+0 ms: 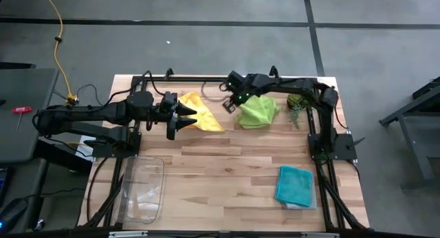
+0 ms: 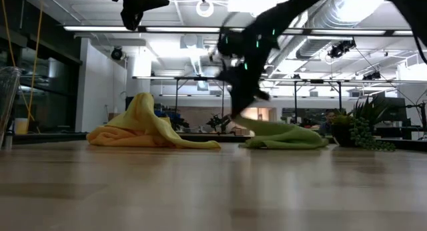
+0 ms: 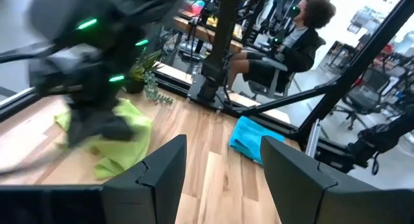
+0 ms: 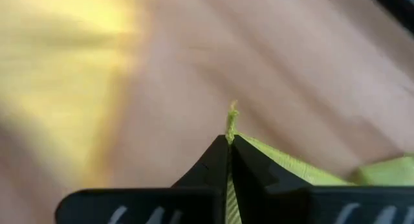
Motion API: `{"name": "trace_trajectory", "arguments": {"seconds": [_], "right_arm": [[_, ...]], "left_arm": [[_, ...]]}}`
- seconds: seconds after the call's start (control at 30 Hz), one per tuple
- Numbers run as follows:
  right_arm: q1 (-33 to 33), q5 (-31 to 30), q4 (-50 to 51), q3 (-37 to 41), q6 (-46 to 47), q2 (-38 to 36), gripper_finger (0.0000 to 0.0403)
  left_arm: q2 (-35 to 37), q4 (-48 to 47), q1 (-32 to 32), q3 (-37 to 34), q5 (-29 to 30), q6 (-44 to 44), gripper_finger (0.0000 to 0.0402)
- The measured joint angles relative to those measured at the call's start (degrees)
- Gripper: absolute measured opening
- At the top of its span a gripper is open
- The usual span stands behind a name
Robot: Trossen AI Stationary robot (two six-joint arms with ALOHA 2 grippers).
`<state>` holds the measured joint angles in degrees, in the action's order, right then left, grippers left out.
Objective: Fold microfiber towels
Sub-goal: Fold the green microfiber cloth
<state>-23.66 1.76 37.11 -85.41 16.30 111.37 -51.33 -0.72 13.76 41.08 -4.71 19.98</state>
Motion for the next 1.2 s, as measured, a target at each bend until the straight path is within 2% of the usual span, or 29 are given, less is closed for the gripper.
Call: {"name": "trace_trajectory", "arguments": {"seconds": [0.13, 0.23, 0.37, 0.63, 0.73, 0.83, 1.0, 1.2], "right_arm": [[6.52, 7.12, -0.93, 0.00, -6.60, -6.32, 0.0002], [11.13, 14.60, -1.35, 0.00, -9.79, -11.06, 0.0001], [16.53, 18.82, -2.33, 0.00, -9.76, -16.48, 0.0001], [22.92, 18.10, -1.12, 0.00, -4.07, -24.21, 0.0000], [24.39, 13.85, 0.70, 0.00, -3.13, -25.88, 0.0000], [24.81, 10.66, 1.65, 0.00, -1.71, -26.09, 0.0000], [24.79, 10.46, 1.84, 0.00, -1.10, -25.77, 0.0000], [24.33, 9.16, 1.72, 0.00, -0.51, -25.77, 0.0000]], "left_arm": [[0.00, -1.25, 0.00, 0.00, 0.02, -1.13, 0.0186], [0.00, -1.65, 0.01, 0.00, 0.00, -1.13, 0.0186], [0.00, -1.66, 0.00, 0.00, 0.02, -1.02, 0.0186], [-1.67, 1.01, 0.00, 0.07, 3.22, -0.67, 0.0186], [-4.00, 3.93, -0.07, 0.08, 2.73, -0.66, 0.0186], [-7.87, 5.12, -0.82, 0.09, 0.13, 0.17, 0.0186], [-15.87, 4.88, -4.11, 0.09, -3.41, 0.88, 0.0186], [-27.84, 7.67, -9.89, 0.04, -3.46, -0.03, 0.0186]]}}
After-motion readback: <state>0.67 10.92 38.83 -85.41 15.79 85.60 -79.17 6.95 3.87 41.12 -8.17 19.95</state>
